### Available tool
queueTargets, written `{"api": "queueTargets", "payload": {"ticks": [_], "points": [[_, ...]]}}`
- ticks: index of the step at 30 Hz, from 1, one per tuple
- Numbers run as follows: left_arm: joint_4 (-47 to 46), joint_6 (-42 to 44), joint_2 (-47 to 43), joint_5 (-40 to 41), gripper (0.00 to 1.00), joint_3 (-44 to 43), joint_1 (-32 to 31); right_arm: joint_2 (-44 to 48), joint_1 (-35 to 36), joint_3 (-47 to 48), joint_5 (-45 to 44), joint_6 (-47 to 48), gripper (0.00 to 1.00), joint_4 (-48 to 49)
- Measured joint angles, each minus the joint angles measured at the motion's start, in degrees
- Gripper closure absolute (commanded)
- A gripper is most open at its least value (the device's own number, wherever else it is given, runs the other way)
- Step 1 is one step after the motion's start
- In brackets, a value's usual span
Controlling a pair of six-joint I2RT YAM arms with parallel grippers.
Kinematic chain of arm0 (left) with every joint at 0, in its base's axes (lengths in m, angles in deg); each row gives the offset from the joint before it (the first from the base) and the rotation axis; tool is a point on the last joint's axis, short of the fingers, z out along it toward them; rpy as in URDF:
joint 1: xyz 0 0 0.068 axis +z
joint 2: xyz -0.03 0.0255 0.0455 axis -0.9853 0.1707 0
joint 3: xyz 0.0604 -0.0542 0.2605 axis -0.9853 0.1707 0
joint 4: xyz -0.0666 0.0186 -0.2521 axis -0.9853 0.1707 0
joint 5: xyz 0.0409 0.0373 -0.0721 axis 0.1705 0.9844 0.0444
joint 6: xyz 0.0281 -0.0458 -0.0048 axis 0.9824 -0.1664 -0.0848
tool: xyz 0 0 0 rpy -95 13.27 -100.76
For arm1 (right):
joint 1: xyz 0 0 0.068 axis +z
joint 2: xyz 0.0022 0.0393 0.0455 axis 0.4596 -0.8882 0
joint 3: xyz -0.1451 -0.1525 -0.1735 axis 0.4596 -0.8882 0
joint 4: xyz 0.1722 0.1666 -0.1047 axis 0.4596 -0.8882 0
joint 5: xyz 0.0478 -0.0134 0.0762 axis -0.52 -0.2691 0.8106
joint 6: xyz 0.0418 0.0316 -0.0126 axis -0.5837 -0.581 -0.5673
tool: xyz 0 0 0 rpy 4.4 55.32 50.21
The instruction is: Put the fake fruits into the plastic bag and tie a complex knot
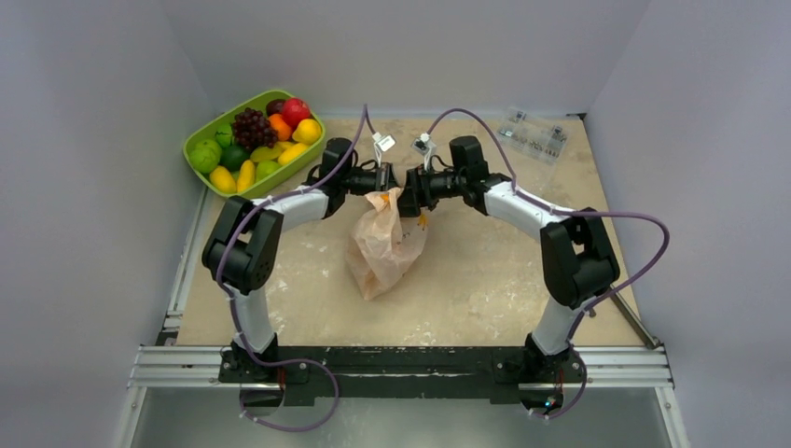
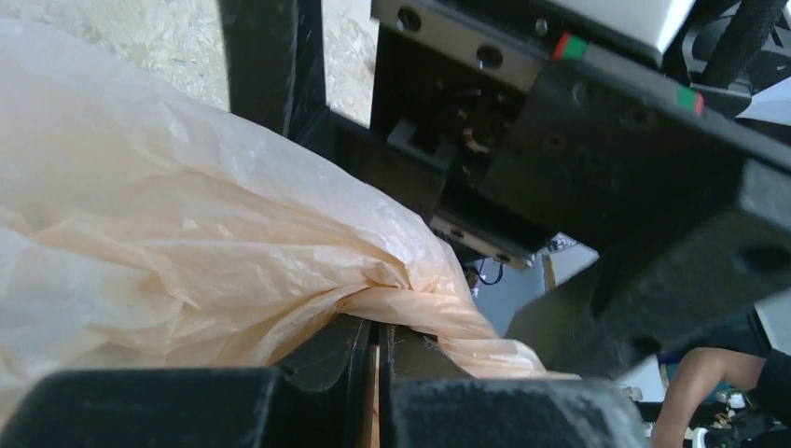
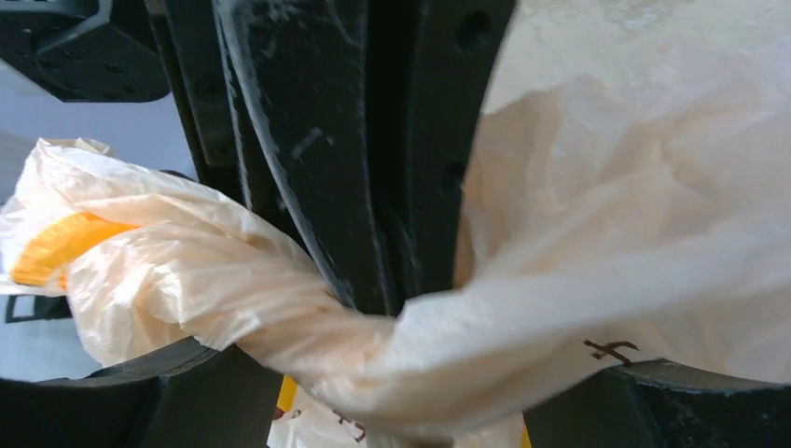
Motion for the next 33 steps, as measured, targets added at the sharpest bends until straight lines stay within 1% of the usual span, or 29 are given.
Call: {"api": "queueTargets", "payload": {"ticks": [5, 11, 14, 17, 19, 23, 28, 32, 33], "points": [[-2.2, -1.0, 1.6, -0.4, 1.00, 0.0, -0.4, -2.2, 1.4, 0.1, 1.1, -4.7, 0.22, 6.2], [-5.5, -3.1, 4.1, -0.8, 1.00, 0.0, -0.5, -4.0, 1.4, -0.9, 1.7, -10.7, 0.20, 13.7], [-6.3, -3.7, 4.9, -1.2, 1.00, 0.0, -0.5, -4.0, 1.5, -2.9, 1.7, -13.1, 0.18, 17.5], [-6.5, -4.3, 5.7, -1.9, 1.00, 0.0, -0.5, -4.0, 1.4, -4.0, 1.7, -14.3, 0.14, 19.0], [-6.6, -4.5, 6.1, -2.3, 1.00, -0.1, -0.5, -3.8, 1.3, -3.9, 1.7, -12.7, 0.10, 17.3], [-6.5, -4.5, 6.7, -2.5, 1.00, -0.1, -1.0, -1.7, 0.2, -2.5, 1.6, -5.6, 0.01, 8.3], [-6.5, -4.5, 6.8, -2.7, 1.00, -0.1, -1.3, 3.2, -2.5, 0.5, 1.5, 3.5, 0.02, -4.9], [-6.5, -4.5, 7.0, -2.7, 1.00, -0.1, -1.3, 6.6, -5.7, 1.1, 1.5, 7.1, 0.08, -12.0], [-6.5, -4.5, 7.1, -2.7, 1.00, -0.1, -1.3, 7.2, -6.7, 1.1, 1.4, 7.8, 0.11, -13.8]]}}
